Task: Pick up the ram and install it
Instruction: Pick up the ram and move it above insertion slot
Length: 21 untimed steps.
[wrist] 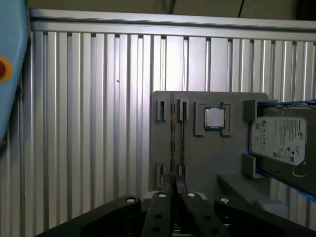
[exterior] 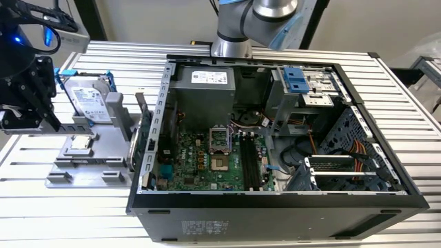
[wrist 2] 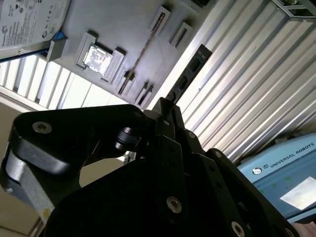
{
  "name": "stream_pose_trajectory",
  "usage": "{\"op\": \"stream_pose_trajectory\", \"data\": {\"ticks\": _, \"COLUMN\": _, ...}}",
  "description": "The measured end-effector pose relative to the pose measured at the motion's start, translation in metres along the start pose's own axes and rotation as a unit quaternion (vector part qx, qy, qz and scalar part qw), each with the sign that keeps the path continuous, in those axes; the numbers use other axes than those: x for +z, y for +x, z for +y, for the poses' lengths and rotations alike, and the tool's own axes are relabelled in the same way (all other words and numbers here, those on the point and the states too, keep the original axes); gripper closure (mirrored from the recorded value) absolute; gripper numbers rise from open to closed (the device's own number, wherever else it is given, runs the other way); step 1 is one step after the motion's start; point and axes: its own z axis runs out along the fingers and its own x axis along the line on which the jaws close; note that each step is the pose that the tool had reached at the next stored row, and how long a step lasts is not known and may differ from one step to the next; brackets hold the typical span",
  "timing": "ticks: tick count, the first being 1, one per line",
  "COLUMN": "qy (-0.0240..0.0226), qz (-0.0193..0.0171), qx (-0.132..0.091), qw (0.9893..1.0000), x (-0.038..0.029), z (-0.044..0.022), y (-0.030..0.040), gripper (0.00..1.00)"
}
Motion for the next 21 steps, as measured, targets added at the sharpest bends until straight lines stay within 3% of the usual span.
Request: {"op": "stream_pose_trajectory", "data": {"ticks": 21, "qy": 0.0000, "qz": 0.0004, "qx": 0.000, "qw": 1.0000, "x": -0.0060, "z": 0.0001, "y": -0.0003, "gripper": 1.00}}
